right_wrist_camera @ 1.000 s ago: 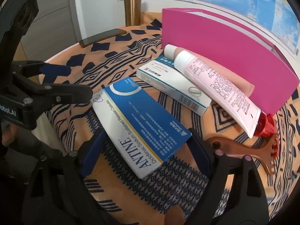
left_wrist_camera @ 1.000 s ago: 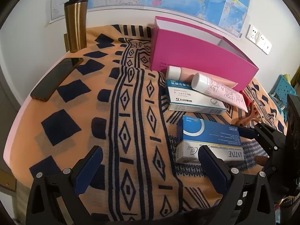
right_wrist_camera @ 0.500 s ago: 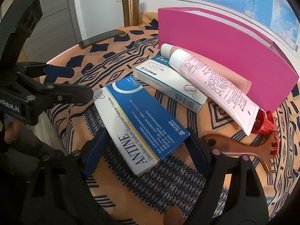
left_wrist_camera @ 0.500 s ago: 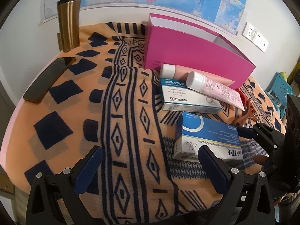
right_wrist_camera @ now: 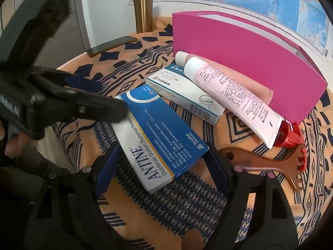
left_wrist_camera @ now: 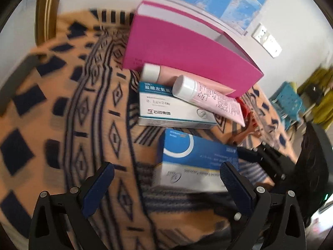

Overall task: Organize rigid objects
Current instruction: 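Reach the left tool to the blue ANTINE box and grasp it, then carry the ANTINE box with the left tool and release it into the pink box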

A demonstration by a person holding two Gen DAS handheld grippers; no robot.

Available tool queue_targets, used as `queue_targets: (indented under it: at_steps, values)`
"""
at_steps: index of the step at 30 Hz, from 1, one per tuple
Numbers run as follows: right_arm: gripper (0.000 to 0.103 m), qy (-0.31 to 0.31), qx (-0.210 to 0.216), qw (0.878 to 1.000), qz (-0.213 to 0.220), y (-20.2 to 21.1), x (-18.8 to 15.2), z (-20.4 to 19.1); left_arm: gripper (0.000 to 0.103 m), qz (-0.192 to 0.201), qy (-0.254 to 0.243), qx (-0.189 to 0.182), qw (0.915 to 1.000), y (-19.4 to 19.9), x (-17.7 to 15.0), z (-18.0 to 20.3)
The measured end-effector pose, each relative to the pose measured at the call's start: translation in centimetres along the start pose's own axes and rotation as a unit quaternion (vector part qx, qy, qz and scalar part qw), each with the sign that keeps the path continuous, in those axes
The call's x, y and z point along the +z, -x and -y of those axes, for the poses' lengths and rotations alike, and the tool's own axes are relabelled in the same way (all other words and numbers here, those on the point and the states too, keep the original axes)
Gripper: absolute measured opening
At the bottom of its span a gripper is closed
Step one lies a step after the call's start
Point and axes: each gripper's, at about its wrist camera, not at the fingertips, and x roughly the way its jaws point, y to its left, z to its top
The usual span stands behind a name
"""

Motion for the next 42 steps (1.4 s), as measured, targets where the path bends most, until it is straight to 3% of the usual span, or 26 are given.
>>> queue_targets:
  at_steps: [3,7,9,11,14,17,20,30,42]
  values:
    - [0.081,0.004,0.001,1.0,0.007,0.3,0.0,-0.2,0.103,-0.017,0.038,-0.057,0.9975,-0.8,0.4,-0.8]
    - [0.081,0.006,0.001,1.0,0.014,0.5,0.0,-0.3,0.101,-0.02,0.058,-0.081,0.9948,-0.7,0.7,-1.4]
    - [0.081,0.008,0.001,1.0,0.02,0.7,0.1,-0.4,0.093,-0.019,0.072,-0.11,0.9911,-0.3,0.7,-1.6]
    - [0.081,0.012,0.003,1.0,0.028,1.1,0.3,-0.5,0.092,-0.019,0.072,-0.131,0.9885,-0.1,0.7,-1.2]
    - [0.08,0.014,0.006,0.999,0.035,1.3,0.5,-0.7,0.085,-0.025,0.062,-0.125,0.9898,-0.4,0.9,-0.5]
    - [0.081,0.015,0.002,0.999,0.038,1.5,0.6,-0.8,0.064,-0.02,0.048,-0.092,0.9944,-0.3,1.0,-0.1]
    - [0.08,0.006,0.004,0.999,0.037,1.5,0.4,-0.4,0.058,-0.015,0.048,-0.097,0.9941,0.0,1.2,-0.2]
    - [0.08,-0.006,0.001,0.998,0.057,2.7,0.3,1.0,0.058,0.002,0.027,-0.094,0.9952,0.7,2.7,1.3]
    - [0.08,-0.007,-0.045,0.993,0.107,5.8,3.9,4.2,0.058,0.033,-0.031,-0.109,0.993,1.9,8.5,5.6]
